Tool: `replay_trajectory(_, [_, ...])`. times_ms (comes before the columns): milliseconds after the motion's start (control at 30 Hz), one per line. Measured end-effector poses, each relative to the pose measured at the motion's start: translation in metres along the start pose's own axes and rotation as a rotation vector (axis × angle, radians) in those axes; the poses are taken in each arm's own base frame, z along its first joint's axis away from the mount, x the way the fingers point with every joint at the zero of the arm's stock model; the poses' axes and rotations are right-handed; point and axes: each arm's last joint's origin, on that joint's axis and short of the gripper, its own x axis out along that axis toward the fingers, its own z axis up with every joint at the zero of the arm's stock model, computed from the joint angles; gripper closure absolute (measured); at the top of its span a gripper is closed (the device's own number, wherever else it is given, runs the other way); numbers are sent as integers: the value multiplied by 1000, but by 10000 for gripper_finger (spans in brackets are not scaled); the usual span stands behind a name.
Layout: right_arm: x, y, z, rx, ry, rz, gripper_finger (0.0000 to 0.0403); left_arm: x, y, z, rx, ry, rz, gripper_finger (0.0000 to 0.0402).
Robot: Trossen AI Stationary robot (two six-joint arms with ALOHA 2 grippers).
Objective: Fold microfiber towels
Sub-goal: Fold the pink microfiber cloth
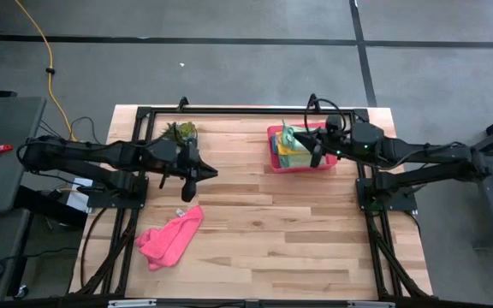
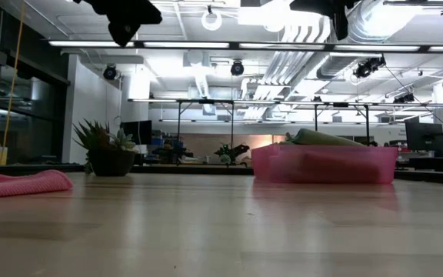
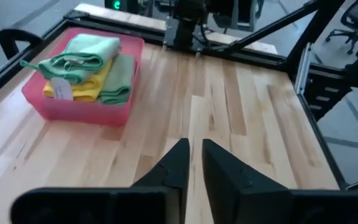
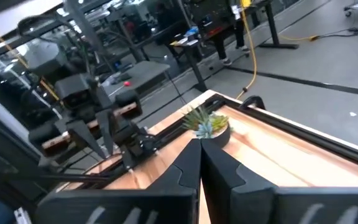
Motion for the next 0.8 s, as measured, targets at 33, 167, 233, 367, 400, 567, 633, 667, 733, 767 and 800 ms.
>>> replay_trajectory(33, [1, 2, -2, -5, 2, 3, 401, -3, -1, 0, 1, -6, -6, 360])
replay_trajectory(167, [8, 7, -10, -46, 32, -7, 375, -14, -12, -1, 16, 78, -38, 320])
replay_trajectory(233, [11, 9, -15, -55, 48, -17, 349, -22, -22, -2, 15, 160, -66, 295])
replay_trajectory(367, [20, 10, -22, -73, 69, -51, 290, -32, -51, -12, 18, 347, -143, 252])
replay_trajectory(400, [21, 10, -24, -76, 74, -59, 277, -33, -59, -17, 10, 392, -163, 244])
replay_trajectory(567, [30, 9, -29, -66, 79, -91, 238, -39, -103, -54, -34, 607, -188, 224])
replay_trajectory(633, [32, 9, -31, -68, 82, -96, 232, -41, -120, -72, -58, 667, -156, 223])
replay_trajectory(667, [32, 9, -31, -69, 85, -98, 231, -43, -128, -82, -68, 697, -134, 223])
replay_trajectory(733, [33, 9, -32, -69, 88, -99, 231, -46, -144, -100, -95, 737, -88, 223])
replay_trajectory(767, [33, 9, -32, -69, 87, -99, 231, -48, -151, -109, -109, 756, -56, 224])
replay_trajectory(800, [33, 9, -32, -69, 86, -99, 231, -49, -157, -118, -123, 772, -18, 226])
